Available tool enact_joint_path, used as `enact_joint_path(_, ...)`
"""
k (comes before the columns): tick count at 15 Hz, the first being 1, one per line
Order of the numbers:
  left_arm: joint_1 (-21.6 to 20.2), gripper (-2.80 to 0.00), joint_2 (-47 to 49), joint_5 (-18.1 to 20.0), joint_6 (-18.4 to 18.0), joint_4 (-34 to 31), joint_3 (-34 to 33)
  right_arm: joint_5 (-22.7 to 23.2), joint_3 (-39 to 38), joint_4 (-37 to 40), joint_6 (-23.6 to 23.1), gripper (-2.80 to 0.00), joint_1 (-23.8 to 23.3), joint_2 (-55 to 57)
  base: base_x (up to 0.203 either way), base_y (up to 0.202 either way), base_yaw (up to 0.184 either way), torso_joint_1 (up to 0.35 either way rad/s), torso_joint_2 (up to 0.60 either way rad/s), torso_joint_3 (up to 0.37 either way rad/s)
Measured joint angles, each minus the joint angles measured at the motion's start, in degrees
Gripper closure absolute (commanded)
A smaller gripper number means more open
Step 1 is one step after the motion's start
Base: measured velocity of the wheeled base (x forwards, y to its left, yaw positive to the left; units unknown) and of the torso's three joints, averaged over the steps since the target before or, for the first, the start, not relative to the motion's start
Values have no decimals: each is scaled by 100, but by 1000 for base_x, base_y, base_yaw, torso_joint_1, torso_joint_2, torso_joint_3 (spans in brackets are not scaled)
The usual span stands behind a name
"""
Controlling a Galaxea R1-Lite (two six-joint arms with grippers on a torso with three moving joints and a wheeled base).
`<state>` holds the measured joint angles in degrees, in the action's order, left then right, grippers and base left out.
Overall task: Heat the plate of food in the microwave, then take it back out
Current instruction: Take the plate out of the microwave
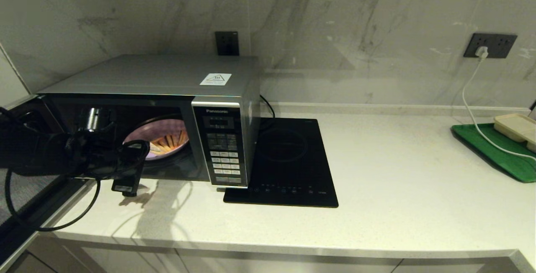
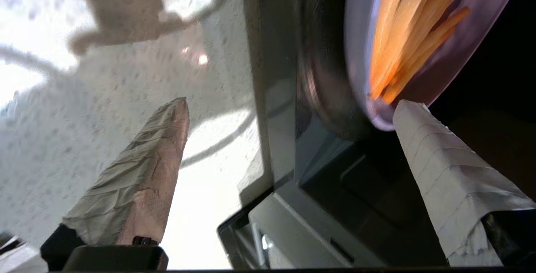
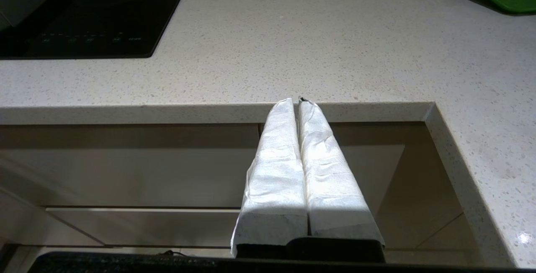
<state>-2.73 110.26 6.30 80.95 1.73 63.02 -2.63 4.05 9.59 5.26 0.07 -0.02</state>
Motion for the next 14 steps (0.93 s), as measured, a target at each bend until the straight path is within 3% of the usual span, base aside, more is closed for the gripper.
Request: enact_joint_path(14, -192, -280, 364, 7, 2, -38, 137, 2, 0, 0, 1, 0, -2, 0, 0, 0, 0, 0, 0, 0)
